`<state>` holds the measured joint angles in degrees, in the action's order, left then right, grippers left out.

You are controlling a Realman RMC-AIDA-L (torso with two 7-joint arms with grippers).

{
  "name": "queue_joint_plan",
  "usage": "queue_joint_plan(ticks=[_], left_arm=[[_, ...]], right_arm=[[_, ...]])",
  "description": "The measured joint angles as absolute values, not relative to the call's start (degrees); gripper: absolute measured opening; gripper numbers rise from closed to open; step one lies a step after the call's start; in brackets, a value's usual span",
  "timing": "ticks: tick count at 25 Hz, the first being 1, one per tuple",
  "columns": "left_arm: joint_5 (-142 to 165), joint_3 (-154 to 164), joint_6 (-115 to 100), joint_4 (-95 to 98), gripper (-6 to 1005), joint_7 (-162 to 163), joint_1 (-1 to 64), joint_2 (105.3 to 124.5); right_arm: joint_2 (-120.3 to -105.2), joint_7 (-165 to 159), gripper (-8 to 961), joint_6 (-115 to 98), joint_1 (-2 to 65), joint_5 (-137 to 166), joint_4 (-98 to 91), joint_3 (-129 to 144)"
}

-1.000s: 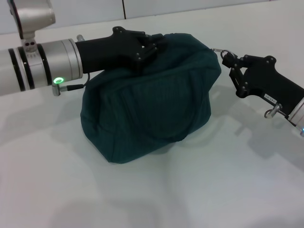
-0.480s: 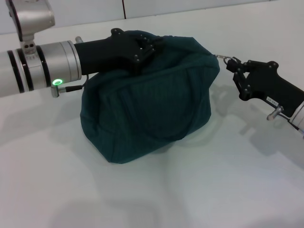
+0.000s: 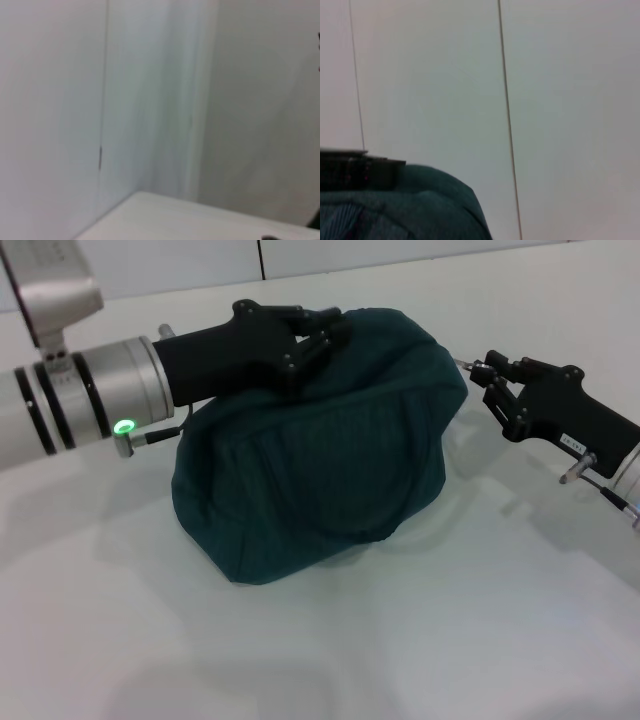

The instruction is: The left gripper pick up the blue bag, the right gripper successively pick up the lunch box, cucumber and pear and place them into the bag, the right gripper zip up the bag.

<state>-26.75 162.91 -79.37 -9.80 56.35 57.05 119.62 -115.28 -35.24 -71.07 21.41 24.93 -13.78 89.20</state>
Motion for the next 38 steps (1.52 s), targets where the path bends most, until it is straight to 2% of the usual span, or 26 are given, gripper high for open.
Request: queue_joint_plan(ticks=[4, 6, 12, 14, 19, 24, 30, 33, 38], left_arm=[[-32.1, 162.9, -81.6, -7.9, 111, 51.5, 53.1, 119.5], [-35.5, 162.9, -85.1, -8.0, 115, 50.6, 51.4, 119.35], [-39.6, 162.9, -90.6, -8.7, 337, 51.1, 49.6, 118.68], [-39.4, 163.0, -90.7, -8.9, 540, 51.1, 49.2, 118.68], [-38.8, 163.0, -90.7, -10.3, 650, 51.2, 48.9, 119.22], [-38.1, 163.0, -90.7, -10.2, 761, 51.2, 49.0, 119.25], [-31.8, 163.0, -97.1, -10.6, 861, 50.8, 48.5, 118.29], [-22.0, 163.0, -105.0, -10.8, 861, 47.5, 48.6, 117.63], [-16.7, 163.0, -107.6, -11.4, 861, 42.4, 46.9, 117.98]], right_arm=[[-114.92, -38.1, 118, -73.3, 21.0, 24.9, -14.1, 88.9], [-114.27, -40.1, 213, -75.8, 20.9, 24.9, -14.1, 88.9], [-110.75, -48.8, 497, -79.8, 21.4, 29.2, -14.2, 89.2], [-110.09, -50.6, 591, -79.3, 21.8, 31.8, -14.2, 89.2], [-107.81, -57.0, 597, -76.1, 23.4, 39.4, -14.4, 88.9], [-107.0, -59.0, 604, -76.4, 23.2, 41.5, -15.2, 89.0], [-104.38, -59.1, 597, -91.3, 21.0, 47.4, -18.3, 88.8], [-103.62, -59.2, 592, -102.0, 22.4, 51.1, -18.5, 88.8], [-102.81, -60.4, 589, -106.4, 25.5, 53.1, -18.5, 88.8]])
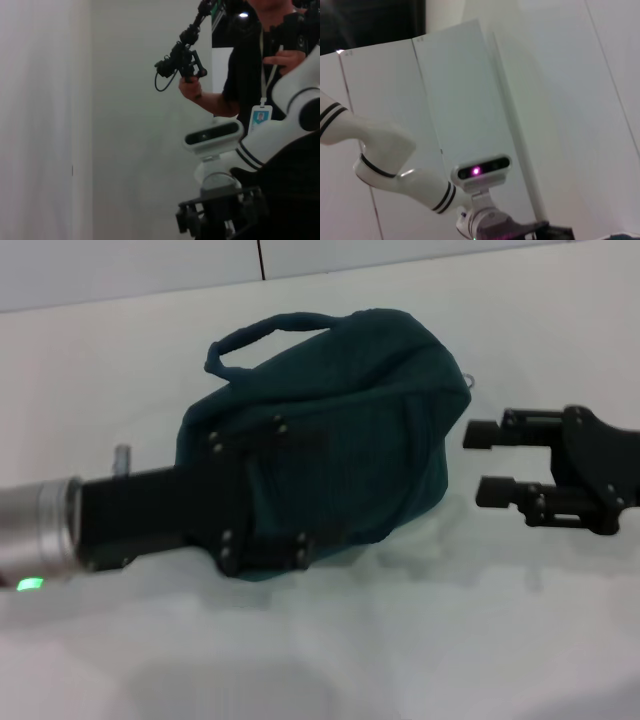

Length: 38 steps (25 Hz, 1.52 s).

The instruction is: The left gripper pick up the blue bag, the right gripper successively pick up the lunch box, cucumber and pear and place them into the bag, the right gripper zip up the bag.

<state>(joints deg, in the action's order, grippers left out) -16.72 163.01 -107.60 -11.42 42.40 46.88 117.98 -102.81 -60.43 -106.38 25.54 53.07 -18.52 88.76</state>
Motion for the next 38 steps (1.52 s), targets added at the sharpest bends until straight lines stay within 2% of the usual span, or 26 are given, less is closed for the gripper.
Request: queue_joint_plan(ticks=[6, 18, 22, 25, 28, 38], left_arm=[[-21.0, 162.8, -108.0, -11.4, 860, 38.7, 41.4, 118.97], [-21.8, 163.0, -107.2, -13.3, 860, 39.4, 39.7, 119.04], [-20.8, 163.0, -107.2, -16.0, 859, 42.2, 40.7, 118.54], [-19.7, 163.0, -107.9, -18.1, 859, 45.1, 42.2, 117.56], [-17.9, 163.0, -109.1, -19.6, 859, 46.2, 43.5, 116.99], [-15.5, 163.0, -109.4, -23.8, 859, 45.4, 45.9, 117.98]], right_arm=[[-103.55, -60.6, 589, -104.5, 27.6, 53.2, -18.8, 88.8], [-105.19, -60.6, 590, -98.4, 27.5, 57.3, -21.6, 86.7], [-104.17, -62.4, 590, -97.8, 27.9, 60.0, -22.5, 86.5], [-102.57, -67.9, 589, -96.6, 28.6, 62.4, -26.5, 86.3], [-102.3, -71.1, 589, -95.7, 28.9, 65.9, -30.0, 84.9], [-108.04, -78.0, 590, -95.1, 26.6, 86.2, -42.4, 69.5]])
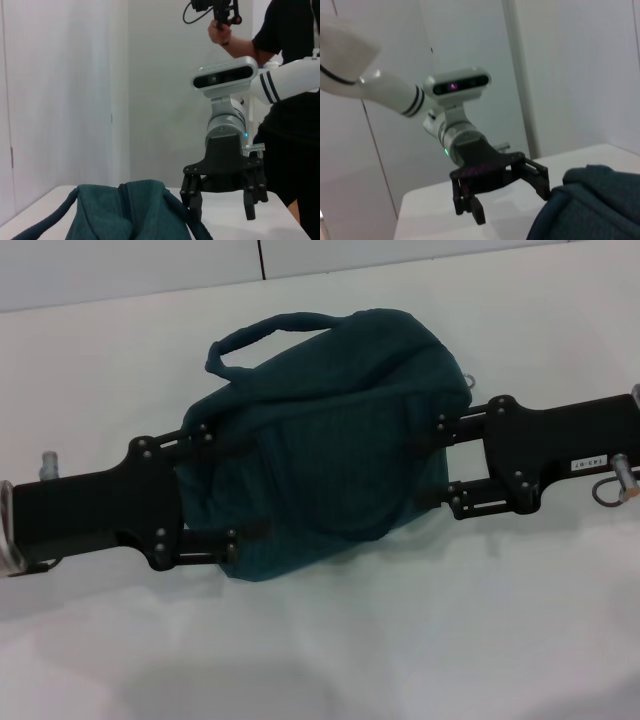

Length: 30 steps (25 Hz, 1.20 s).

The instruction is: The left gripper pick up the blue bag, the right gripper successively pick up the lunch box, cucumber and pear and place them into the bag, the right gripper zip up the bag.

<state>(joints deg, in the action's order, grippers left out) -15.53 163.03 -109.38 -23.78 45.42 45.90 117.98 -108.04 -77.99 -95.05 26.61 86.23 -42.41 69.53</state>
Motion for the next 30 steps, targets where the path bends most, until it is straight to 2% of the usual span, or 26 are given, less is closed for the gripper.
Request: queue_joint_plan(ticks=[3, 8, 15, 30], left_arm=[[-15.2, 163.0, -109.4, -24.0, 859, 45.2, 46.5, 117.59], [-15.2, 163.0, -109.5, -24.8, 858, 45.1, 47.5, 117.07], [-15.9, 163.0, -109.5, -27.8, 858, 44.8, 49.2, 117.28], [-19.6, 163.0, -114.3, -33.8, 858, 45.1, 49.6, 116.98]], right_arm=[[-108.38, -78.7, 590, -95.1, 26.3, 87.6, -43.4, 68.3], [-107.91, -79.7, 590, -95.2, 26.5, 87.7, -44.3, 67.9], [-107.26, -82.2, 589, -95.4, 26.3, 88.3, -47.4, 66.9], [-107.05, -86.8, 590, -104.9, 25.2, 97.3, -54.0, 51.9]])
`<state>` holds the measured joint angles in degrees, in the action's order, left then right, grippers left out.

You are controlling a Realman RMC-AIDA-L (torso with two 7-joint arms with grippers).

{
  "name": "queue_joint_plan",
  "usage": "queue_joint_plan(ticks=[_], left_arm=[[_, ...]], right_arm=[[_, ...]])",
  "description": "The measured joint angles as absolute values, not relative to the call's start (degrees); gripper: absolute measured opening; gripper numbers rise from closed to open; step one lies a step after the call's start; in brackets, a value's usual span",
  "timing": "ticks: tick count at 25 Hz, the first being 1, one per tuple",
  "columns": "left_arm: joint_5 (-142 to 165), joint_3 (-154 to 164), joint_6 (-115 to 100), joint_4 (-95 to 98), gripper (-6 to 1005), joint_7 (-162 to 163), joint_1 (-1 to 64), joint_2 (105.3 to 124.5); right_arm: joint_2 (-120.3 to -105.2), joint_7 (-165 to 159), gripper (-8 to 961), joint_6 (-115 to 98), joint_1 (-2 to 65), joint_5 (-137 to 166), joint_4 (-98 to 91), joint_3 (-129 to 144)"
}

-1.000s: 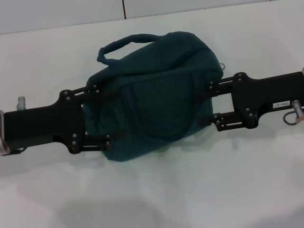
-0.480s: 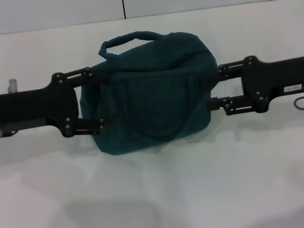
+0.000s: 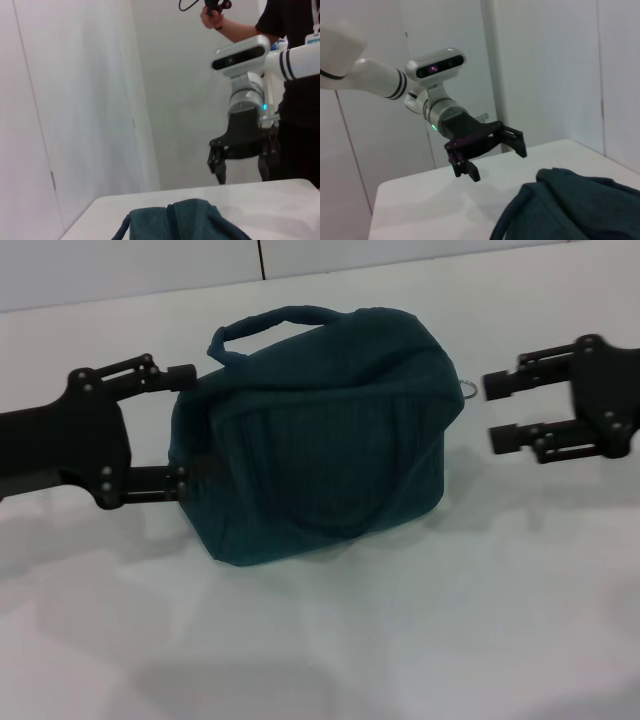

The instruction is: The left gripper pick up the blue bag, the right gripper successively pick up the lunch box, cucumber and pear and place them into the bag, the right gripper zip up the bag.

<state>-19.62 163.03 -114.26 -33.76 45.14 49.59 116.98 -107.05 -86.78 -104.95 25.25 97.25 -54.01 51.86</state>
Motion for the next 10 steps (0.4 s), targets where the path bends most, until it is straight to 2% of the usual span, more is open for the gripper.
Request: queue_joint_plan(ticks=[10], left_arm=[[-19.5, 163.1, -113.9, -34.6, 858, 47.5, 48.8, 115.77]], right_arm=[[-106.58, -86.2, 590, -108.7, 23.4, 103.1, -54.4, 41.5]])
